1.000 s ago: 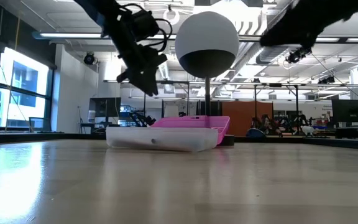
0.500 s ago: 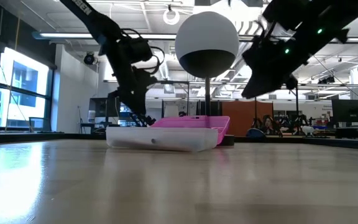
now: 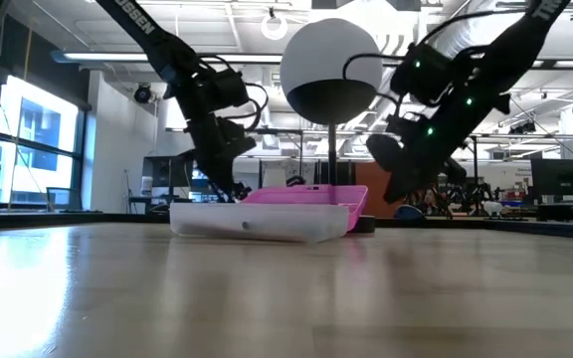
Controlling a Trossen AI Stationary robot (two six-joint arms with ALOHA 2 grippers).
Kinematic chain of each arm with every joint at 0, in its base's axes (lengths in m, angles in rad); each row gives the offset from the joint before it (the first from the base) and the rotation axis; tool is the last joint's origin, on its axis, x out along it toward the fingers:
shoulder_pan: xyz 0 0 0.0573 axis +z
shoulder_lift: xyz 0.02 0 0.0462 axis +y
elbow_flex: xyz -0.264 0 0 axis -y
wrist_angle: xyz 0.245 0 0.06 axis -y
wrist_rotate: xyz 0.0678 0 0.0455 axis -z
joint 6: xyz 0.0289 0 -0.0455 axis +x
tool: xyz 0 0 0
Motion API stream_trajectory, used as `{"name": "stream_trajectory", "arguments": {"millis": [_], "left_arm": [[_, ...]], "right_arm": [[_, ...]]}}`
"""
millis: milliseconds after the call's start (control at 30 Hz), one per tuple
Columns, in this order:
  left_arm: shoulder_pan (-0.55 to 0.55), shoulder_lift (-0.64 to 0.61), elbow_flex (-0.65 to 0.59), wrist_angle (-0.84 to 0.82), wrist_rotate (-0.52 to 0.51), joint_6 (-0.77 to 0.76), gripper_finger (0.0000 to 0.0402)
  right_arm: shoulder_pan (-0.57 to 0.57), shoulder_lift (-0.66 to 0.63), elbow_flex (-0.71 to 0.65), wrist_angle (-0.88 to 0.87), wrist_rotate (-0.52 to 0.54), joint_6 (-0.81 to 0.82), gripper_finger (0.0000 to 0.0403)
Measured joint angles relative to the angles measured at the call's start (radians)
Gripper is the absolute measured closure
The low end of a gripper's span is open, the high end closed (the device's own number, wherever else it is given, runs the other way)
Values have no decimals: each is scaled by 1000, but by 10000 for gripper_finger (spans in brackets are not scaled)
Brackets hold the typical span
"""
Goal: Pick & place school supplies into a supply box
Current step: Close the pink supply box
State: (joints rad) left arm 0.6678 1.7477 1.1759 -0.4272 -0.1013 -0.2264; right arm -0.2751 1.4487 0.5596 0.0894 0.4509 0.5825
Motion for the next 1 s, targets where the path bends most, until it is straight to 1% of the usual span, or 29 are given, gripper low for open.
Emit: {"name": "stream_trajectory", "arguments": {"millis": [67, 100, 200, 267, 400, 500, 600, 667, 733, 833, 1000], "left_arm": [[0, 0, 0, 0, -13, 1, 381], [0, 0, 0, -2, -13, 2, 388], [-1, -15, 0, -19, 1, 2, 374], [-8, -26, 1, -36, 9, 3, 369], [-8, -27, 1, -55, 10, 12, 391], [-8, -17, 1, -3, 20, -2, 385], [-8, 1, 1, 78, 68, -33, 372], [-8, 16, 2, 131, 97, -41, 376], [-8, 38, 2, 164, 100, -44, 388], [-7, 58, 2, 180, 100, -55, 391], [-6, 65, 1, 185, 86, -66, 369]], "right_arm": [[-14, 23, 0, 15, 3, -16, 395], [-19, 33, 0, 17, 5, -24, 394], [-42, 48, 0, 22, -5, -55, 400], [-55, 51, 0, 37, -34, -79, 401], [-76, 51, 0, 97, -83, -97, 400], [-89, 51, 0, 154, -147, -117, 401], [-92, 51, 0, 189, -185, -112, 402], [-92, 51, 0, 201, -194, -112, 402], [-92, 51, 0, 202, -217, -113, 401], [-92, 51, 0, 203, -264, -117, 402], [-91, 51, 0, 215, -298, -120, 402]]}}
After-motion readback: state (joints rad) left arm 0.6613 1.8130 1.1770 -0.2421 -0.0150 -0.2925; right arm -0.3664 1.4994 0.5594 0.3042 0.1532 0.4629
